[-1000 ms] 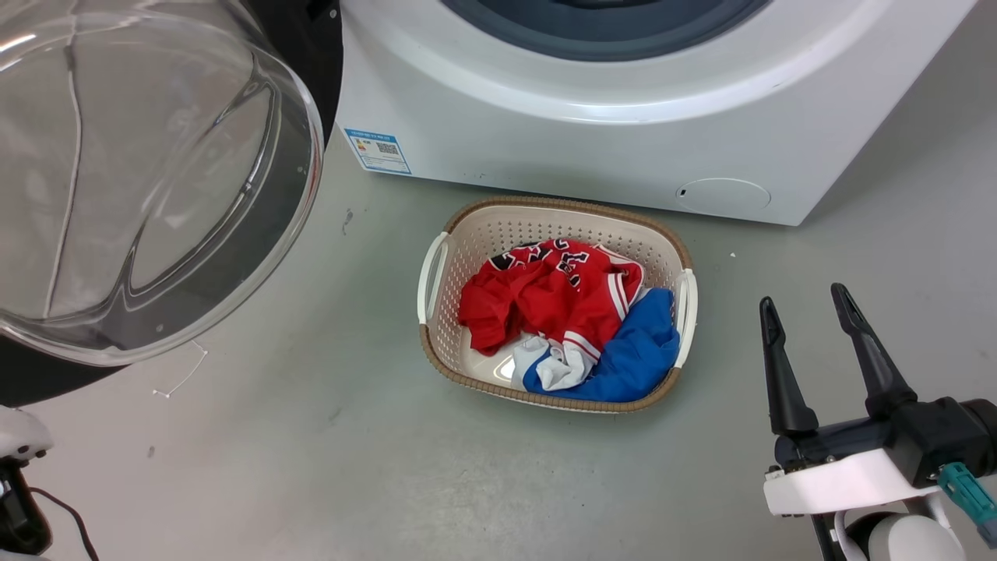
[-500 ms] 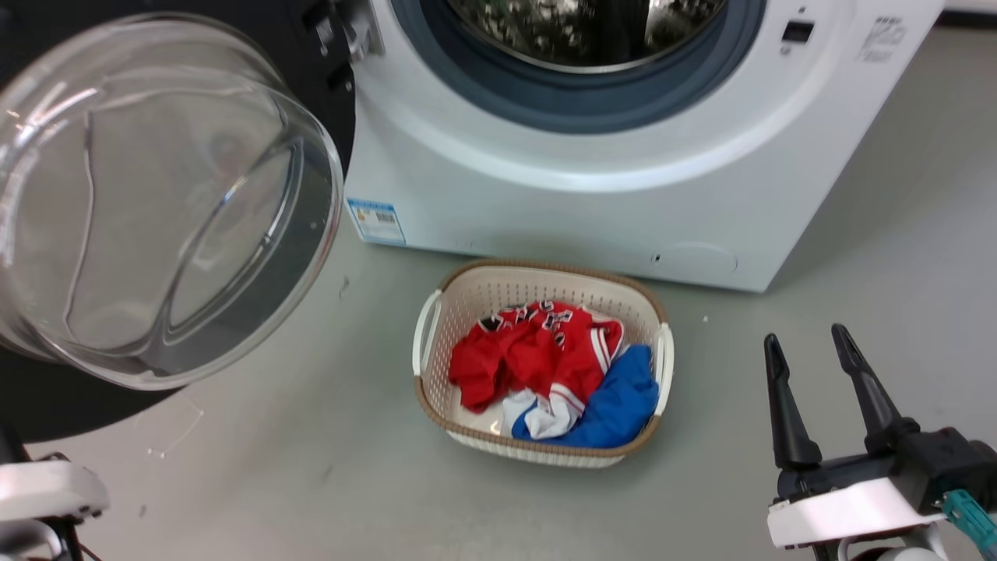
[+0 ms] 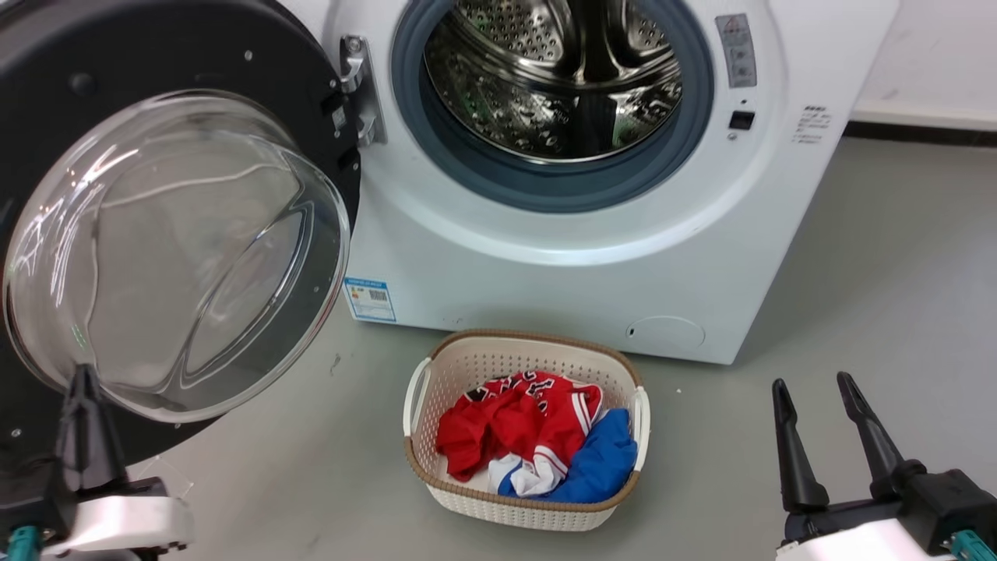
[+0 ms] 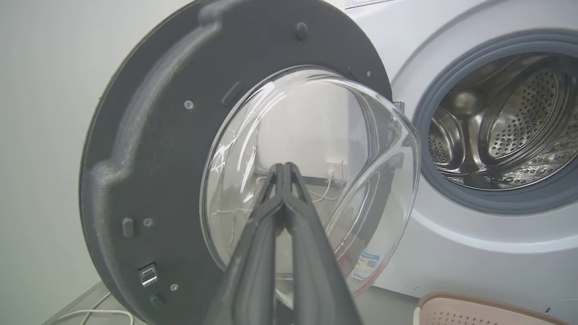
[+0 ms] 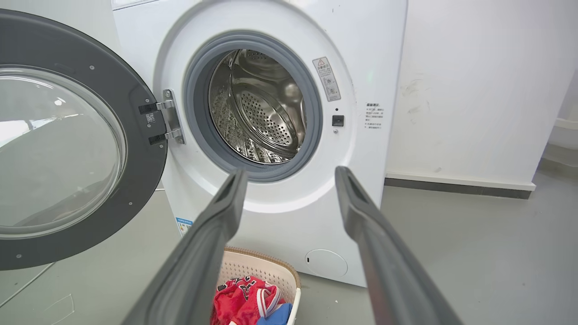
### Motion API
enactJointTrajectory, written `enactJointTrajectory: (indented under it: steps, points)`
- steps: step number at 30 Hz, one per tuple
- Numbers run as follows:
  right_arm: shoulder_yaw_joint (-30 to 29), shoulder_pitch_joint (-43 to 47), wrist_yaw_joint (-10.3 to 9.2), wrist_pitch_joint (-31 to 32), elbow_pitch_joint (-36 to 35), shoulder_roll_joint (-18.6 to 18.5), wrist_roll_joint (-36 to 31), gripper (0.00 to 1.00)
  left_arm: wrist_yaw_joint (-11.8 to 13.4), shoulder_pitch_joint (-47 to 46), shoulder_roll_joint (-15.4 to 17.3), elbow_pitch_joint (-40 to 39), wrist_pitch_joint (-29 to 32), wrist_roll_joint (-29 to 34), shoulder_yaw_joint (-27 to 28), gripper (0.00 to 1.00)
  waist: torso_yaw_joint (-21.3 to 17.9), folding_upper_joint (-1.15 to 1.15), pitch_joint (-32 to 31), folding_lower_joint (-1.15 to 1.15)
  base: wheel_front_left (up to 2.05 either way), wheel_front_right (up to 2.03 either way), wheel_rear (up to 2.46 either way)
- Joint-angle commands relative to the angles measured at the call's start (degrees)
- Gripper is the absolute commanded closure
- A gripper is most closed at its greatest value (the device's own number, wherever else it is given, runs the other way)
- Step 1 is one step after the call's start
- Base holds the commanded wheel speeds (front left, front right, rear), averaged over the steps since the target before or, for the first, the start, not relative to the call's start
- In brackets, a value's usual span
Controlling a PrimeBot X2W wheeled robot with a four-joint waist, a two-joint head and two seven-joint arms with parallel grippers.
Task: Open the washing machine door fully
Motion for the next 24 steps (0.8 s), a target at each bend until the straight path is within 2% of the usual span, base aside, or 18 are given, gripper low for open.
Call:
enactJointTrajectory:
  steps: [1,7,14,22,23,24]
  points:
    - [-0.36,0.73,-0.01,-0.1,-0.38,0.12,0.57,0.0,-0.1,0.89,-0.3,-0.97,0.13,0.3,-1.08,1.0,-0.56,0.0,-0.63,0.01,0.0,0.0,0.0]
    - [-1.3,1.5,-0.01,-0.1,-1.2,0.11,1.0,0.0,-0.56,3.16,-1.01,-3.48,0.13,0.43,-8.47,1.0,-2.02,0.0,-1.56,0.01,0.0,0.0,0.0]
    - [-1.59,2.18,-0.01,-0.1,-1.83,0.11,1.52,0.0,-1.06,4.64,-1.43,-2.02,0.13,-0.48,-16.92,1.0,-4.1,0.0,-2.43,0.01,0.0,0.0,0.0]
    - [-1.72,3.37,-0.01,-0.1,-1.92,0.11,2.12,0.0,0.33,5.25,-1.55,0.83,0.13,-1.03,-21.26,1.0,-6.42,0.0,-2.93,0.01,0.0,0.0,0.0]
    - [-1.59,3.47,-0.01,-0.1,-1.89,0.11,2.31,0.0,0.59,5.34,-1.55,1.22,0.13,-1.17,-21.49,0.97,-6.66,0.0,-2.98,0.01,0.0,0.0,0.0]
    - [-1.41,3.51,-0.01,-0.1,-1.93,0.11,2.27,0.0,0.99,5.45,-1.56,1.57,0.13,-1.33,-21.69,0.73,-6.94,0.0,-3.03,0.01,0.0,0.0,0.0]
